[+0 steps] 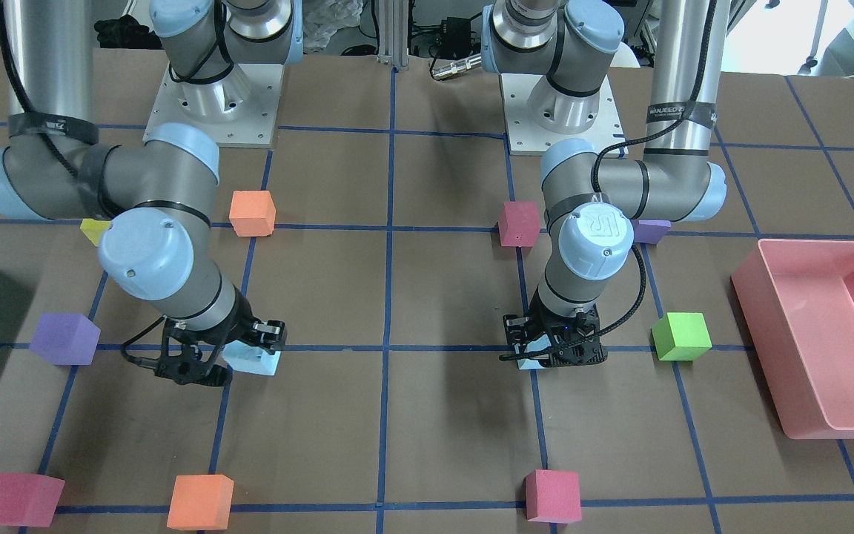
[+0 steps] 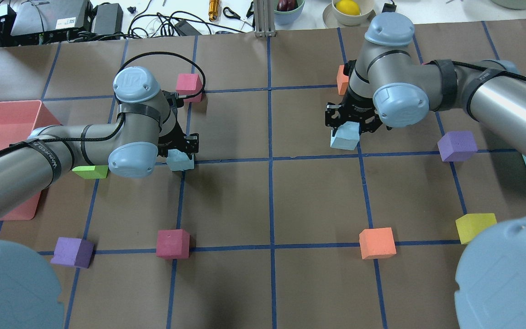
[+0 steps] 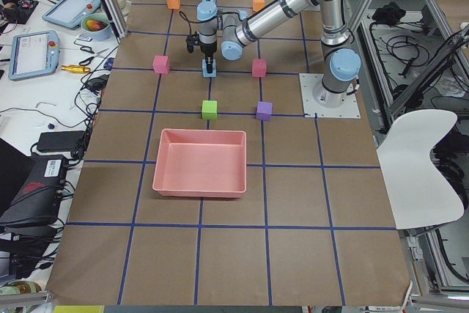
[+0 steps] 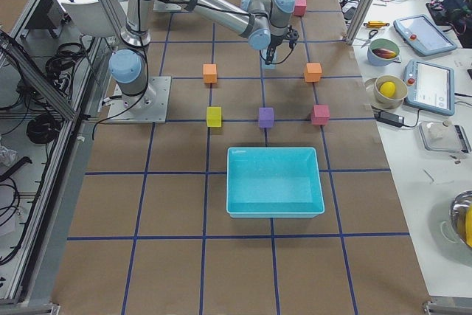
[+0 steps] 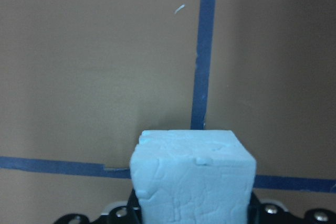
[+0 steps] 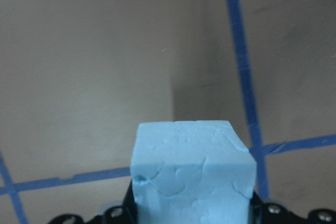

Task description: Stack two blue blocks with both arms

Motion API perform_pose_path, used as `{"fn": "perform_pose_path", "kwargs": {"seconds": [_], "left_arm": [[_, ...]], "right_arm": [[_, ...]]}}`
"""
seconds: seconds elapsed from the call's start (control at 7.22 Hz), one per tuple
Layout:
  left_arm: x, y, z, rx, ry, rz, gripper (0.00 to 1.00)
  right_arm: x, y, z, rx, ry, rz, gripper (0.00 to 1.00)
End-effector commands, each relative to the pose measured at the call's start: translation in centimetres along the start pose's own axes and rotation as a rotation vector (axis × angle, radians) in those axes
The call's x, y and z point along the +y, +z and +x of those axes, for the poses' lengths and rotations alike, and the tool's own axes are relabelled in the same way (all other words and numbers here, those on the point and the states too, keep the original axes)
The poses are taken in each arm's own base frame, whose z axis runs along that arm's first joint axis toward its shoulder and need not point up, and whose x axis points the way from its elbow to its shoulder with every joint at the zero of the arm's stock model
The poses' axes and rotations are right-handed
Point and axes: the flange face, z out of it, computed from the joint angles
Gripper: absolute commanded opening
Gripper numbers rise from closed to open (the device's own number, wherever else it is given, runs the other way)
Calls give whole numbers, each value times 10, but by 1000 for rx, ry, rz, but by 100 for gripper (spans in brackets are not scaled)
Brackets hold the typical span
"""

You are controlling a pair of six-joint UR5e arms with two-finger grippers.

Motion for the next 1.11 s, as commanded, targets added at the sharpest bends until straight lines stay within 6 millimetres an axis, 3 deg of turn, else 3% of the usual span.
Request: {"fn": "perform_pose_path", "kwargs": {"seconds": [0.0,0.42,0.97], "left_arm": [[0,-15,1,3,3,32,0],[5,-31,3,-36,10,45,0],[11,-77,3,-63,20,24,0]], "right_arm": [[47,5,-80,-14,-44,13,0],[51,38,-120,-33,-96,61,0],[54,60,-135,-30,-101,29,0]]}}
